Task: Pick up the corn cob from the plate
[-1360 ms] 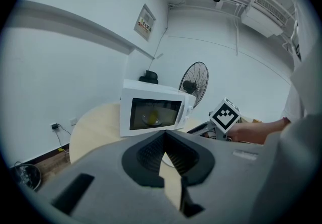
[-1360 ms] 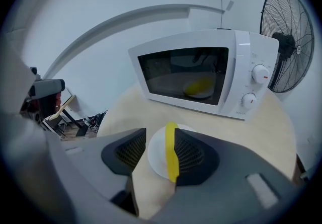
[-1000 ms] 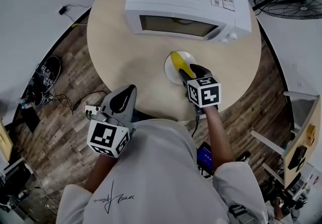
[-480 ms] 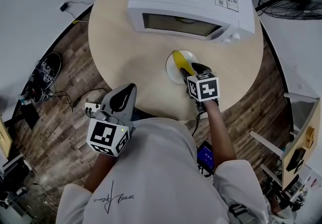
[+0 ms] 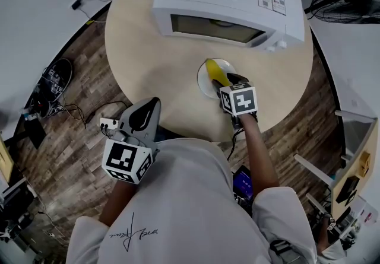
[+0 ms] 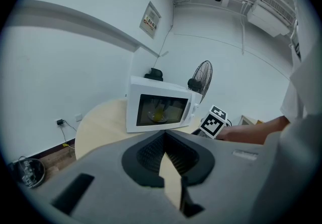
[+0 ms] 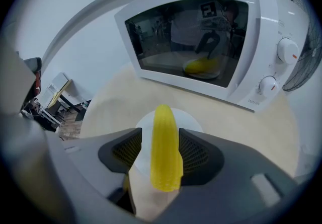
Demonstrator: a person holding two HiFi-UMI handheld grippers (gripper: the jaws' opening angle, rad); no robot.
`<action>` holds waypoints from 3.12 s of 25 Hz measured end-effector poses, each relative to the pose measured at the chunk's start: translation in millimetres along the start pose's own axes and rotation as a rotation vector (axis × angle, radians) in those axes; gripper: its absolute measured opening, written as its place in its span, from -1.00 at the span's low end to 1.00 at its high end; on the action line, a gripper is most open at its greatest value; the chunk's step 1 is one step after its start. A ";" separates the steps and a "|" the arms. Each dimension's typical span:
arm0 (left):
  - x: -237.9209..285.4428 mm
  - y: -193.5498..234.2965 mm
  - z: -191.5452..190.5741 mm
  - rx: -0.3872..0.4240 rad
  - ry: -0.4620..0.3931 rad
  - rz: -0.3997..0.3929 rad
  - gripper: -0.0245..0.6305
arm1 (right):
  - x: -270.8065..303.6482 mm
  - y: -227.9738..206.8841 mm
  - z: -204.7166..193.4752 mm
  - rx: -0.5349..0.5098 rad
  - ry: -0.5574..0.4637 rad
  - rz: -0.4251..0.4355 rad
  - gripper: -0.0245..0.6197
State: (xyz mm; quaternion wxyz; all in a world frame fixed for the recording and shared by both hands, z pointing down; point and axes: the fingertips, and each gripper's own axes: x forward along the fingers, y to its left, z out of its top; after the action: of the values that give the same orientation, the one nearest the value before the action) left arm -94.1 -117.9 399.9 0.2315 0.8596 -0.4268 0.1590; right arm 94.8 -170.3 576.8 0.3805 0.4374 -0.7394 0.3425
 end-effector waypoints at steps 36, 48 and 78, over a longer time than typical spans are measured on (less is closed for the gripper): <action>7.0 8.3 -11.1 -0.033 0.042 -0.003 -0.93 | 49.6 -10.4 -13.3 -0.060 0.140 -0.033 -0.03; 7.7 8.4 -9.5 -0.035 0.038 -0.011 -0.93 | 52.7 -12.5 -13.4 -0.084 0.141 -0.069 -0.06; 0.5 3.4 -11.1 -0.034 0.021 -0.018 -0.93 | 44.1 -20.4 -13.7 0.011 0.133 -0.023 -0.10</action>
State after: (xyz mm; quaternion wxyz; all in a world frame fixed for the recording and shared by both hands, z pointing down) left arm -97.4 -114.1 410.5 0.2522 0.8577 -0.4190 0.1587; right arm 102.5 -183.7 624.9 0.4302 0.4244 -0.7054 0.3704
